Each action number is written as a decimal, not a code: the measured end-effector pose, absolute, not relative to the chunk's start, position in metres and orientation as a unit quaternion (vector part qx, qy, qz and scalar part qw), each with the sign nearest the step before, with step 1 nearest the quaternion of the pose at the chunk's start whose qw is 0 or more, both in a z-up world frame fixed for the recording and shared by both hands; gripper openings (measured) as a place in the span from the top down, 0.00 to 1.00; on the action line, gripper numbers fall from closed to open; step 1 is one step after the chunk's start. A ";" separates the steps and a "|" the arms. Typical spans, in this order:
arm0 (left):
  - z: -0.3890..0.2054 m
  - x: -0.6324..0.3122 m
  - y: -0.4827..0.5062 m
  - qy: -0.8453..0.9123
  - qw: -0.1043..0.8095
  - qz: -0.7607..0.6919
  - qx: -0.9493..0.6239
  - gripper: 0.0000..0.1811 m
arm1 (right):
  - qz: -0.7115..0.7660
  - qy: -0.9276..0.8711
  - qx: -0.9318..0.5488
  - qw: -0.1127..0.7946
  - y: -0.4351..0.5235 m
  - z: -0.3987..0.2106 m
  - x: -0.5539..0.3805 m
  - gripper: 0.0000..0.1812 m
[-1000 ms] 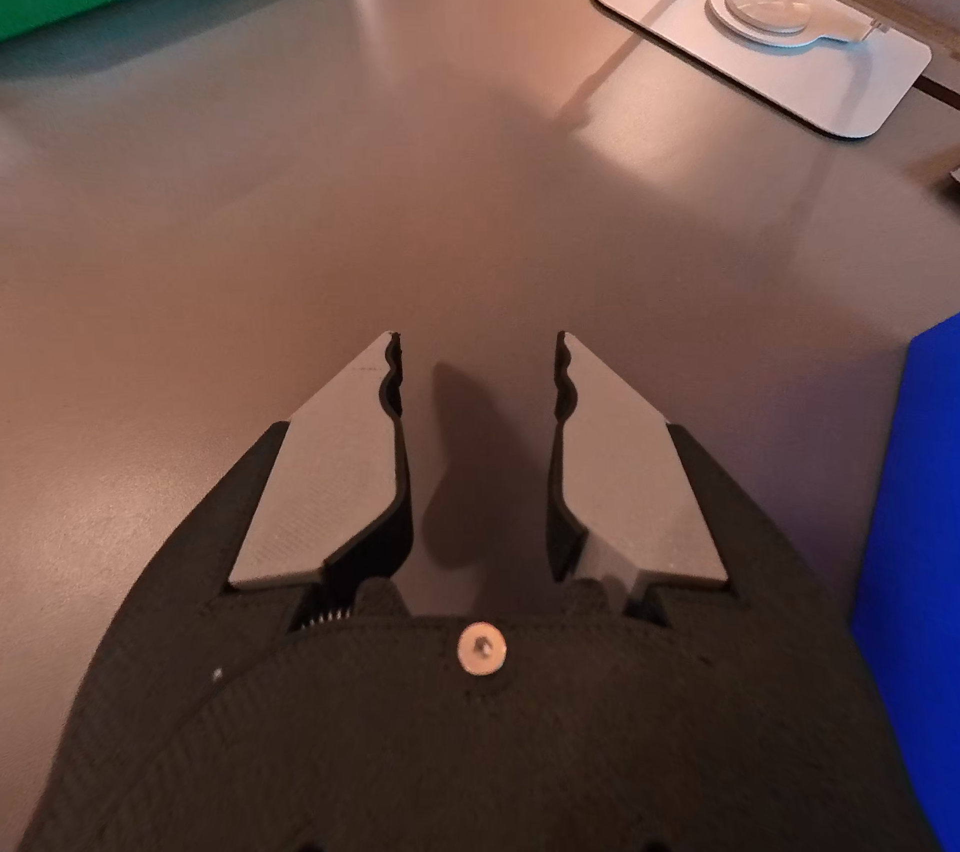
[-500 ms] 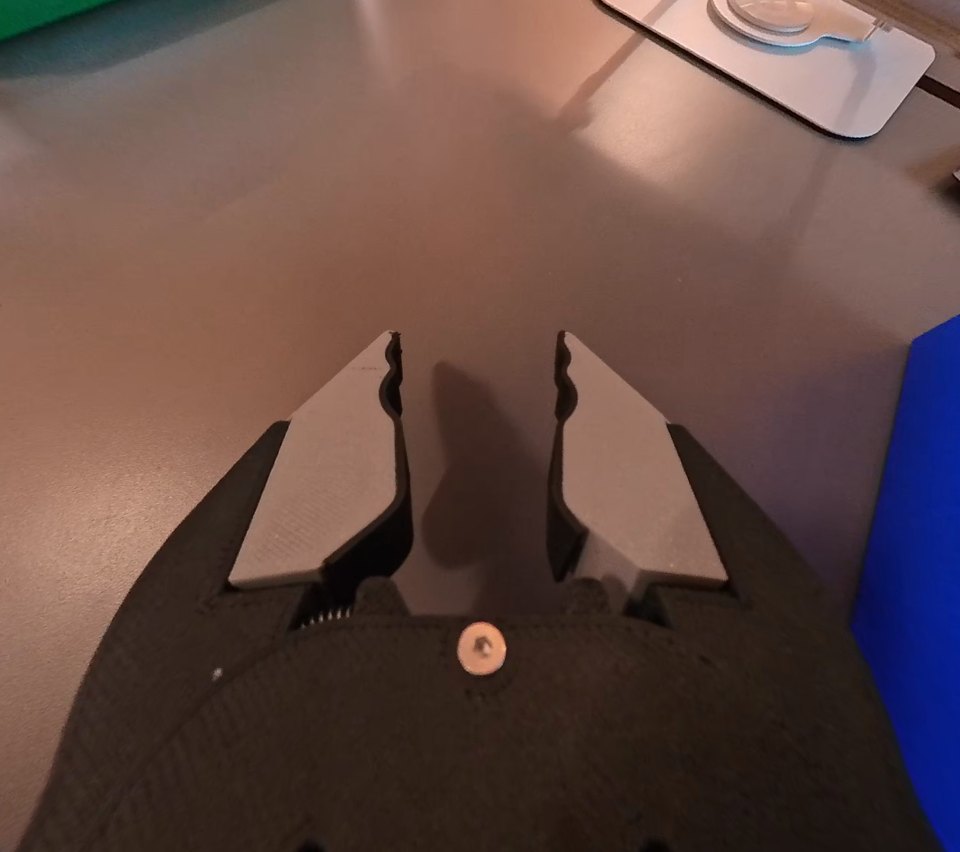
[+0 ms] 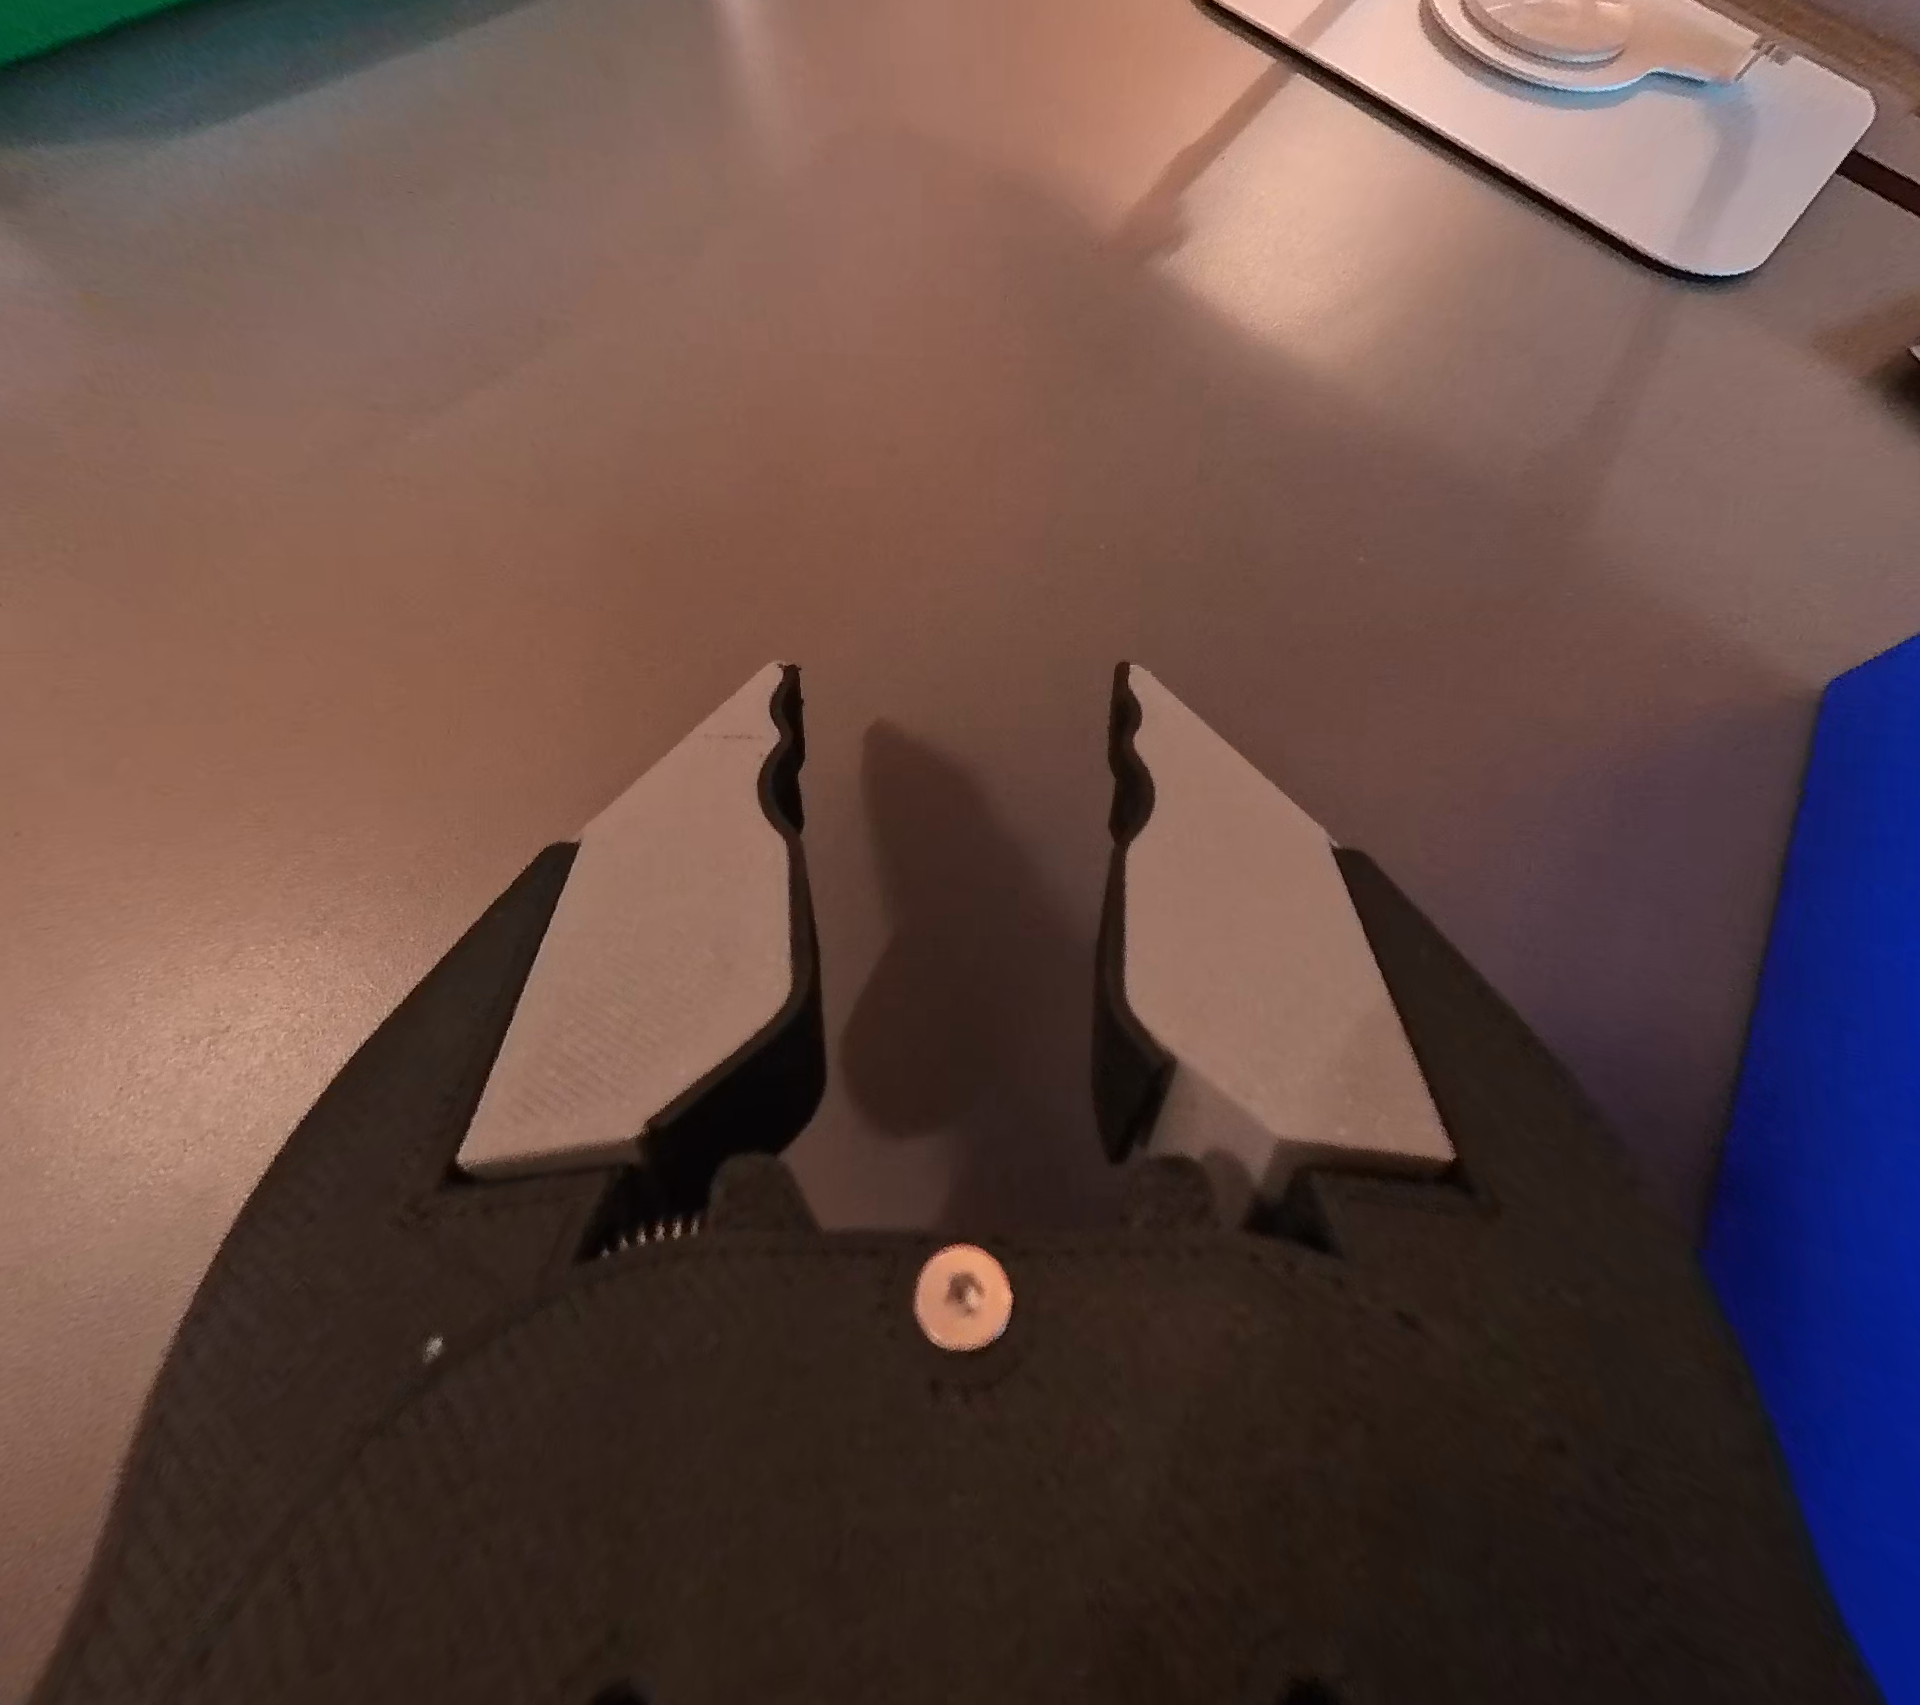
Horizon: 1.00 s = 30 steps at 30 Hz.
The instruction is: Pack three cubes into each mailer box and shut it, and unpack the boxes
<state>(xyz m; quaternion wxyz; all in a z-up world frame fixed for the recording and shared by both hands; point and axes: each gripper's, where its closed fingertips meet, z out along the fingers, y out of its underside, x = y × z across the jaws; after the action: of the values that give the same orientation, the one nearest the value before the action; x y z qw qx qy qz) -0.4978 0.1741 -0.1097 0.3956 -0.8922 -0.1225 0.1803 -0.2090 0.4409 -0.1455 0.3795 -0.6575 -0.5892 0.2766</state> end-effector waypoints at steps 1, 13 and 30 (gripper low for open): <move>-0.111 -0.498 0.174 -0.122 0.394 0.181 -0.893 0.72 | 0.277 -0.589 -0.657 0.380 0.441 -0.145 -0.209 0.69; -0.111 -0.498 0.175 -0.119 0.393 0.185 -0.893 0.72 | 0.278 -0.589 -0.658 0.379 0.441 -0.145 -0.209 0.69; -0.108 -0.495 0.178 -0.110 0.393 0.196 -0.892 0.73 | 0.276 -0.590 -0.657 0.379 0.441 -0.146 -0.209 0.69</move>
<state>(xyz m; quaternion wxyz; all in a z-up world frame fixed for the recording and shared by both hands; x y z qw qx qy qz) -0.4954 0.1775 -0.1076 0.3934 -0.8916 -0.1099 0.1955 -0.2093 0.4407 -0.1457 0.3792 -0.6573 -0.5898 0.2763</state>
